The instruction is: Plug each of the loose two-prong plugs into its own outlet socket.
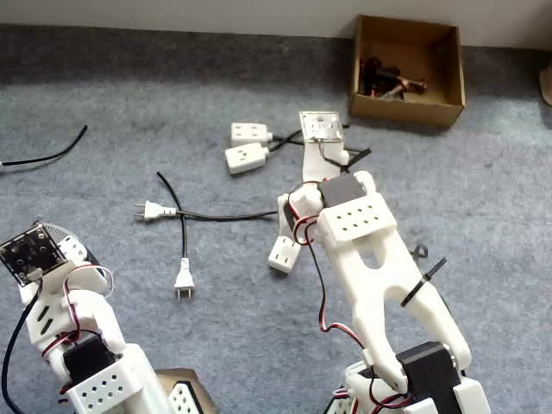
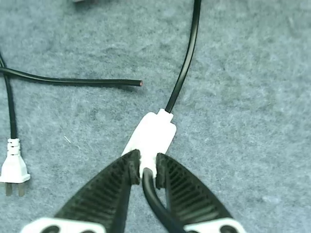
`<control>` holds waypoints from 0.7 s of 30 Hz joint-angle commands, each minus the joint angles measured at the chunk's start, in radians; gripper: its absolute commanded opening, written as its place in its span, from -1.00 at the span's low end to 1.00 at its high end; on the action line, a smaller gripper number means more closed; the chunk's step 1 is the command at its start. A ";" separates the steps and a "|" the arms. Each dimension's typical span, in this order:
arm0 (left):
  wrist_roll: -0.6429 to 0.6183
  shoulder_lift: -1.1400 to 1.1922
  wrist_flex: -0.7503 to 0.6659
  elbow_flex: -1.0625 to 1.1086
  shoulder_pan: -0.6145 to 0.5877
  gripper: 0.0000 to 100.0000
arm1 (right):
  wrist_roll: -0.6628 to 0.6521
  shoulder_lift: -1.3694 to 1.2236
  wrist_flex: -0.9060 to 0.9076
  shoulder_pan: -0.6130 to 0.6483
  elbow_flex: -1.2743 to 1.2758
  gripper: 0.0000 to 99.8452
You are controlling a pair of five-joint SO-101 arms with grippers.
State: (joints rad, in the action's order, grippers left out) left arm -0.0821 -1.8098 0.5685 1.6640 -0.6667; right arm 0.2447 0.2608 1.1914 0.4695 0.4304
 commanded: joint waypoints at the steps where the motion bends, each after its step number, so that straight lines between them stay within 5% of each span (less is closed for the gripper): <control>1: -0.011 -0.015 -0.005 -0.012 -0.008 -0.99 | 0.011 0.002 -0.027 -0.024 0.002 -0.99; 21: -0.011 -0.015 -0.005 -0.012 -0.008 -0.99 | 0.008 -0.068 -0.021 -0.013 0.024 -0.99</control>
State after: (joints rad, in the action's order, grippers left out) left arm -0.0821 -1.8098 0.5685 1.6640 -0.6667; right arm 0.2478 0.2025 1.1730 0.4572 0.4549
